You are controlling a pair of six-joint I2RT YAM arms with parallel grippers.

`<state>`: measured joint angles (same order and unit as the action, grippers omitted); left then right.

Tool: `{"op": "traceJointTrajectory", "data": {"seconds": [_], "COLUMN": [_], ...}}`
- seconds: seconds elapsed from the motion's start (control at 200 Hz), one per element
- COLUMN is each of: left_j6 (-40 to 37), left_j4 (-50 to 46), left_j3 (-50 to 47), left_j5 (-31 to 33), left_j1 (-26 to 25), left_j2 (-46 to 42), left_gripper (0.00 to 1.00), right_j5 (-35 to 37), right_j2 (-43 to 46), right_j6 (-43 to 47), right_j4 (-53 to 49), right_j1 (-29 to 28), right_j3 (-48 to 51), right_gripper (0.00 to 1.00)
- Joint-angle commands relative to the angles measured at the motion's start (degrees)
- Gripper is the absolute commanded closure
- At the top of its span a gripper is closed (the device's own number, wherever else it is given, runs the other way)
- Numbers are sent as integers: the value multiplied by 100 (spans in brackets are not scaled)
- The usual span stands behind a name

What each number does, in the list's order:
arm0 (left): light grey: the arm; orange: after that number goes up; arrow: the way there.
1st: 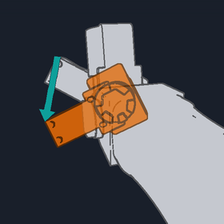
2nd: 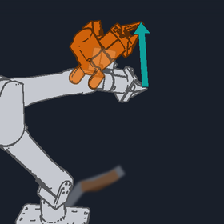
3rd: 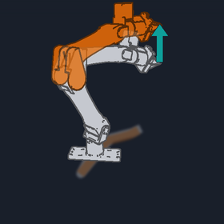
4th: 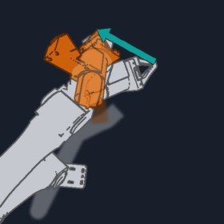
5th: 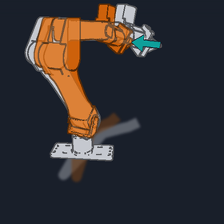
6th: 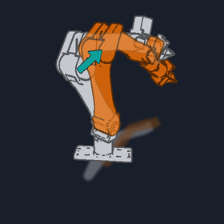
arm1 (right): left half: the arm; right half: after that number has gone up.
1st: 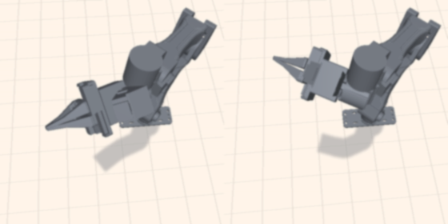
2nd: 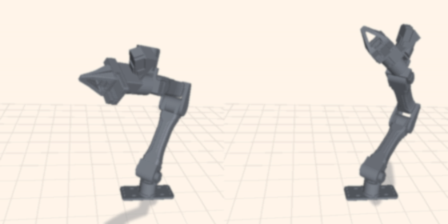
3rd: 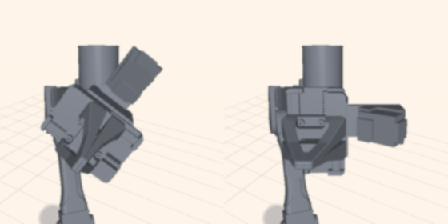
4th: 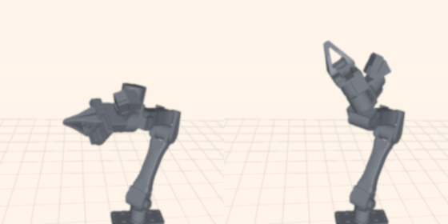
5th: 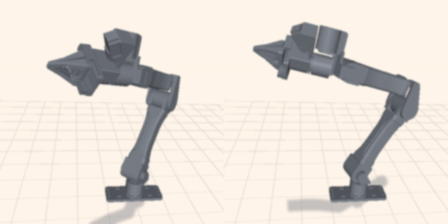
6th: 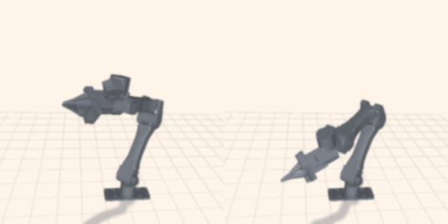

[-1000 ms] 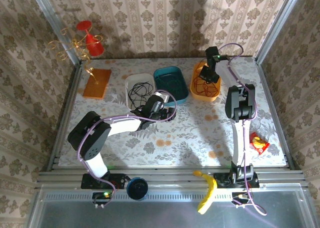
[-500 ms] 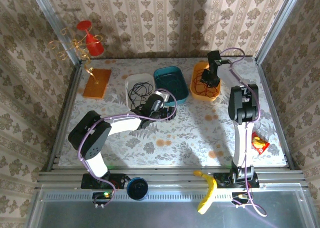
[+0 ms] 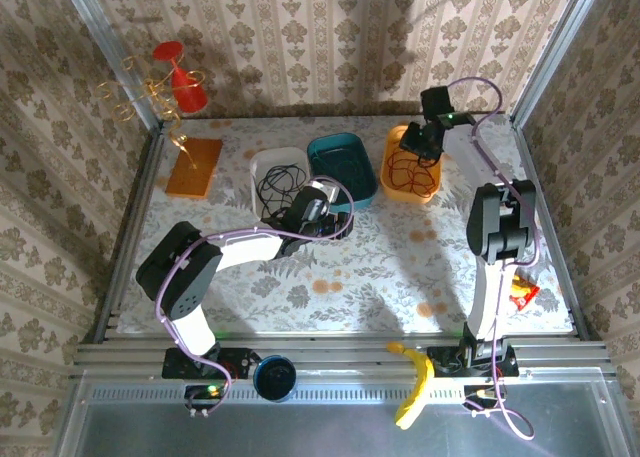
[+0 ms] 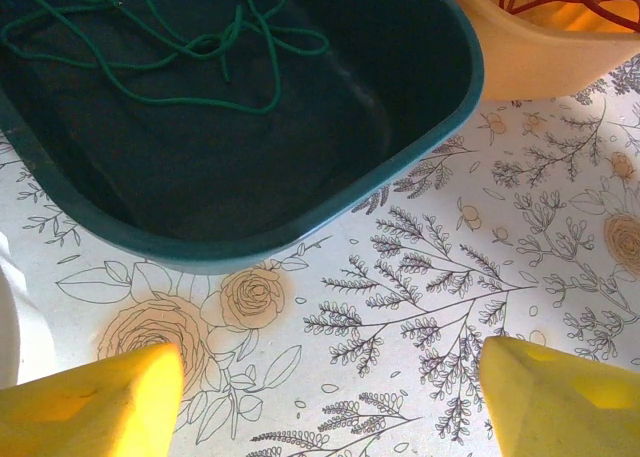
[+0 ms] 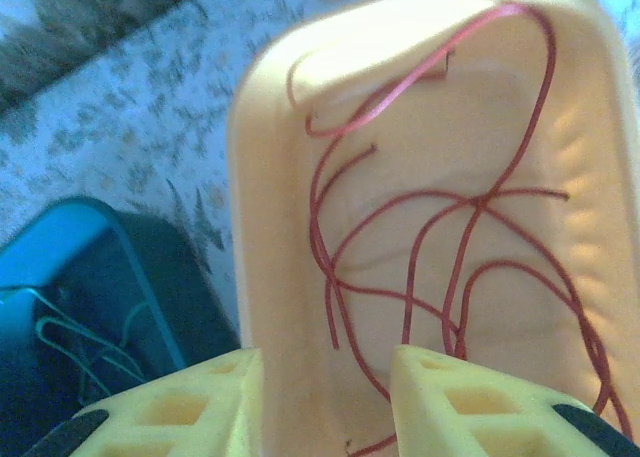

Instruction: Untangle the cables

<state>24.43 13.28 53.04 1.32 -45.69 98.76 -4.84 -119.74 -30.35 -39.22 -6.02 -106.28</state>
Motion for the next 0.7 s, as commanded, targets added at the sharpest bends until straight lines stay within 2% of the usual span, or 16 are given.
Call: {"op": "traceJointTrajectory", "data": {"seconds": [0.0,0.165,0.425,0.695], "left_j6": [-47,-27,-17,-38], "left_j4": [-2,-25,-33,-4], "left_j3": [84,42,13,120], "left_j5": [26,60,57,35], "left_j1": [18,8,-3,-78], "left_j2": [-67,-118,-130,-42], "left_gripper": [22,22,22,21], "right_j5": [-410,-624,-784,-672], "right_j2": [-307,-409,-230,509], "right_j6": [187,186,443,485], "right_j4": [-185,26,-70,-142], "right_j1": [-160,-198,-211,-306], "right_j3": [256,686,1167,1948], "right_gripper": [66,75,76,76]}}
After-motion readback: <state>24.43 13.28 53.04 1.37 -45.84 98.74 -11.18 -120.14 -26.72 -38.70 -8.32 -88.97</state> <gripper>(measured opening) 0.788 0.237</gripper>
